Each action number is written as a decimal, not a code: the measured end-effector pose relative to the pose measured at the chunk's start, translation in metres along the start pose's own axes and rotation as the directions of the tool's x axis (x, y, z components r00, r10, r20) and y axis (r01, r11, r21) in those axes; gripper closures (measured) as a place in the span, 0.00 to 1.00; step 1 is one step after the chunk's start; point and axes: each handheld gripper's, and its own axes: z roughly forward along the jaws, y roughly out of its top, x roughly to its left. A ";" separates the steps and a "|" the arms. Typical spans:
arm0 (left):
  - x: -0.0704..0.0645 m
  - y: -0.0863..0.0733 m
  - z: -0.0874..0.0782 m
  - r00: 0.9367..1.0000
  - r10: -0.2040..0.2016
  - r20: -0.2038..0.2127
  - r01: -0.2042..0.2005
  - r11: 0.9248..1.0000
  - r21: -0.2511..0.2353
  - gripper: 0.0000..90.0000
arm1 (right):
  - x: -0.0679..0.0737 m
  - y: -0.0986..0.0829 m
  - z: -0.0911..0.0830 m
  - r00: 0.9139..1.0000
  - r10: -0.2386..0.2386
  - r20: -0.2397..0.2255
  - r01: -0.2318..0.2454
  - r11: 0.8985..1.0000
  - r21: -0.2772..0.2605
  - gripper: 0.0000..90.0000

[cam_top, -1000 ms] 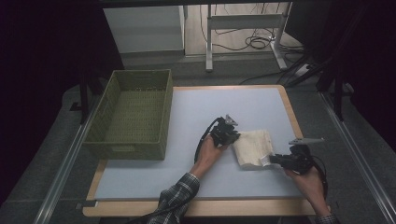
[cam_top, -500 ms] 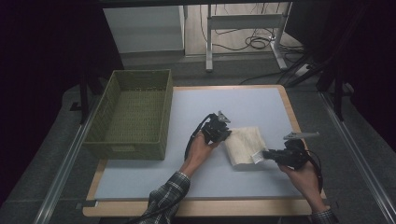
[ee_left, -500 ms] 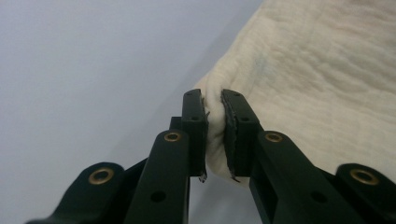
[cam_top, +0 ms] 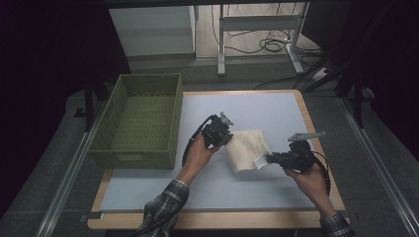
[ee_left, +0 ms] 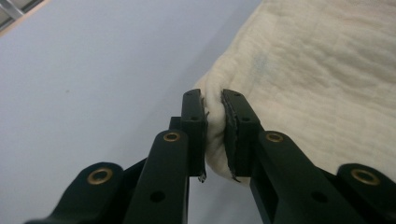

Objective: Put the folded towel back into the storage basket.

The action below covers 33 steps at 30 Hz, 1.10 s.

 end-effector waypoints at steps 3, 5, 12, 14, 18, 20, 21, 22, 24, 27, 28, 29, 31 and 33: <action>0.005 0.002 -0.010 1.000 0.009 -0.016 -0.009 1.000 0.020 0.89 | 0.004 0.007 0.002 1.000 -0.008 -0.013 0.008 1.000 -0.003 0.89; 0.008 0.004 -0.018 1.000 0.010 -0.026 -0.009 1.000 0.027 0.89 | 0.006 0.013 0.003 1.000 -0.014 -0.021 0.013 1.000 -0.007 0.89; 0.021 0.011 -0.044 0.997 0.028 -0.072 -0.023 0.998 0.065 0.89 | 0.018 0.035 0.008 0.998 -0.038 -0.050 0.037 0.999 -0.020 0.89; 0.024 0.012 -0.052 0.996 0.029 -0.084 -0.023 0.997 0.073 0.89 | 0.020 0.041 0.010 0.997 -0.047 -0.053 0.046 0.999 -0.020 0.89; 0.032 0.012 -0.064 0.993 0.035 -0.109 -0.025 0.996 0.089 0.88 | 0.026 0.052 0.015 0.996 -0.051 -0.072 0.049 0.999 -0.022 0.89; 0.036 0.010 -0.069 0.992 0.031 -0.121 -0.020 0.996 0.092 0.88 | 0.028 0.056 0.019 0.996 -0.051 -0.077 0.050 0.999 -0.021 0.89; 0.039 0.008 -0.073 0.991 0.025 -0.133 -0.013 0.996 0.089 0.88 | 0.030 0.059 0.021 0.995 -0.058 -0.076 0.056 0.998 -0.018 0.89; 0.039 0.008 -0.073 0.991 0.025 -0.133 -0.013 0.996 0.089 0.88 | 0.030 0.059 0.021 0.995 -0.058 -0.076 0.056 0.998 -0.018 0.89; 0.043 0.006 -0.077 0.989 0.024 -0.146 -0.010 0.996 0.093 0.88 | 0.033 0.066 0.025 0.994 -0.068 -0.081 0.067 0.998 -0.017 0.89; 0.050 0.002 -0.084 0.986 0.018 -0.165 -0.002 0.995 0.096 0.89 | 0.039 0.075 0.032 0.993 -0.078 -0.090 0.077 0.997 -0.014 0.89; 0.052 0.000 -0.086 0.985 0.010 -0.171 0.006 0.996 0.093 0.89 | 0.041 0.078 0.034 0.992 -0.082 -0.091 0.081 0.997 -0.012 0.89; 0.054 -0.001 -0.089 0.984 0.006 -0.177 0.010 0.996 0.091 0.89 | 0.043 0.081 0.036 0.992 -0.085 -0.093 0.084 0.996 -0.013 0.89; 0.058 -0.003 -0.095 0.982 0.004 -0.189 0.013 0.996 0.090 0.89 | 0.046 0.086 0.039 0.991 -0.089 -0.102 0.088 0.996 -0.012 0.89; 0.062 -0.005 -0.102 0.980 -0.003 -0.201 0.020 0.996 0.084 0.89 | 0.050 0.091 0.042 0.990 -0.092 -0.109 0.091 0.996 -0.014 0.89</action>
